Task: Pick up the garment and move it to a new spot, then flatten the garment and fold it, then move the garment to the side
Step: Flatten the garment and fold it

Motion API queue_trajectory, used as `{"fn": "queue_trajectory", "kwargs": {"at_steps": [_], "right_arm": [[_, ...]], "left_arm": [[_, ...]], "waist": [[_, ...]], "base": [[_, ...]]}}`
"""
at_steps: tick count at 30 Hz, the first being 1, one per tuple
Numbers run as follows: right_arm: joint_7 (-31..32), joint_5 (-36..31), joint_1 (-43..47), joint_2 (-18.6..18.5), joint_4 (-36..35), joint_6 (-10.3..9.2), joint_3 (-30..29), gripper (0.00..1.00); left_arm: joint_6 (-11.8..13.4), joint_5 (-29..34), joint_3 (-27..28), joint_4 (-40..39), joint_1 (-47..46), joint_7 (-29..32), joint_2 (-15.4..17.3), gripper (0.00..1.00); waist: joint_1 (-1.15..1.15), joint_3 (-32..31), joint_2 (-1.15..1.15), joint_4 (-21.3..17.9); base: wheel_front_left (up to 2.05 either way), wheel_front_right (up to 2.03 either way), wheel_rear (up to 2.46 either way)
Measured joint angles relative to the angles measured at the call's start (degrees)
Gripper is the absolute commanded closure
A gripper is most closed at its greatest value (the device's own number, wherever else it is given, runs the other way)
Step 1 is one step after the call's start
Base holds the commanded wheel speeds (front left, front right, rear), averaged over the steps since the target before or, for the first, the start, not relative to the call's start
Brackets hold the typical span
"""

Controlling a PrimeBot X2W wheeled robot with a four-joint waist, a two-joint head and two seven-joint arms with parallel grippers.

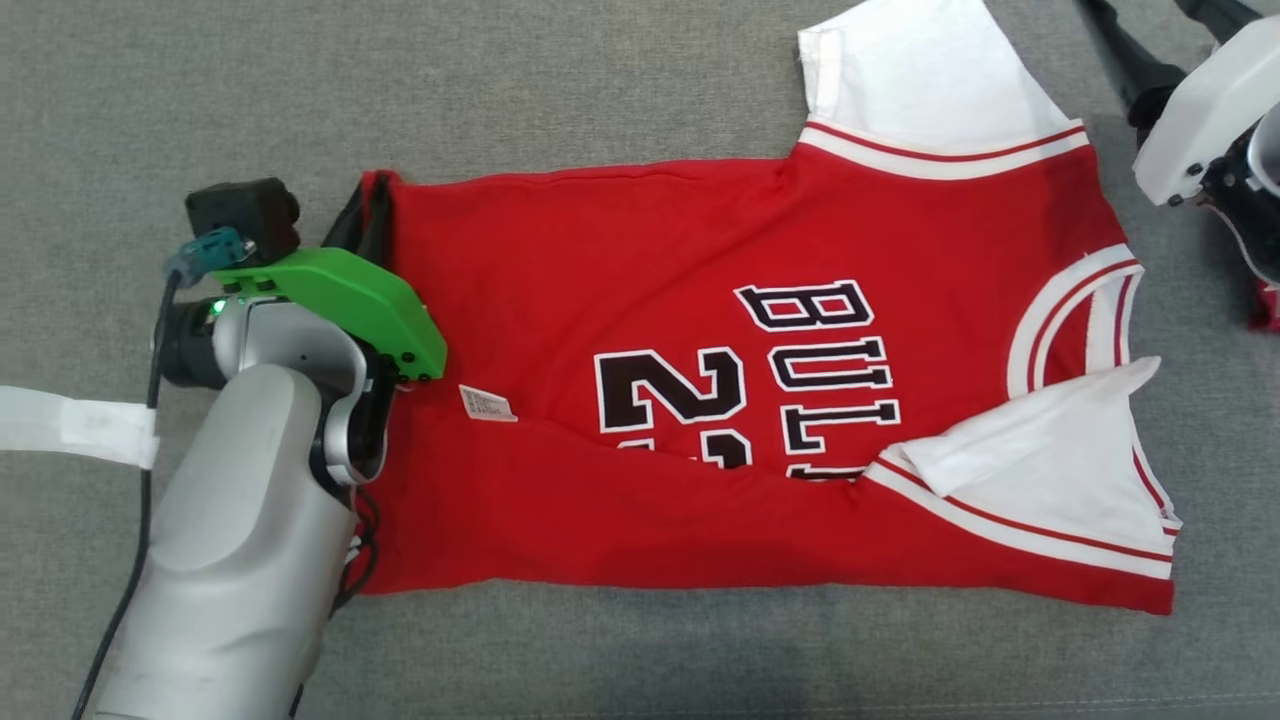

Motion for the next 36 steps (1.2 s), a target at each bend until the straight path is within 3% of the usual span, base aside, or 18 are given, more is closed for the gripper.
{"fn": "queue_trajectory", "kwargs": {"at_steps": [5,18,27,29,30,36], "right_arm": [[1.23,-0.04,-2.26,-0.44,3.26,-0.05,-0.14,0.0],[3.0,-0.04,-6.53,0.05,11.96,-0.74,-1.16,0.0],[2.25,-1.54,-10.65,1.71,14.95,-0.69,0.07,0.0],[2.01,-1.87,-11.4,1.72,15.67,-0.66,0.38,0.14],[1.94,-2.11,-11.57,1.74,15.97,-0.65,0.62,0.5],[1.62,-3.12,-13.13,3.16,17.84,0.03,2.55,0.73]], "left_arm": [[-0.57,0.03,-1.03,-3.24,-0.12,-3.0,-2.08,1.0],[-1.74,0.41,-3.69,-9.23,0.47,-8.65,-3.16,1.0],[-2.27,0.9,-4.82,-9.7,1.37,-9.85,-3.19,1.0],[-2.29,0.9,-4.87,-9.72,1.38,-10.07,-3.19,1.0],[-2.29,0.9,-4.87,-9.72,1.38,-10.09,-3.2,1.0],[-2.27,0.97,-4.26,-9.72,1.52,-10.59,-3.09,1.0]], "waist": [[0.0,0.81,0.0,2.15],[0.0,4.27,0.0,9.11],[0.0,6.86,0.0,11.27],[0.0,7.02,0.0,11.35],[0.0,7.03,0.0,11.31],[0.0,6.78,0.0,10.31]], "base": [[0.0,0.0,0.0],[0.0,0.0,0.0],[0.0,0.0,0.0],[0.0,0.0,0.0],[0.0,0.0,0.0],[0.0,0.0,0.0]]}}
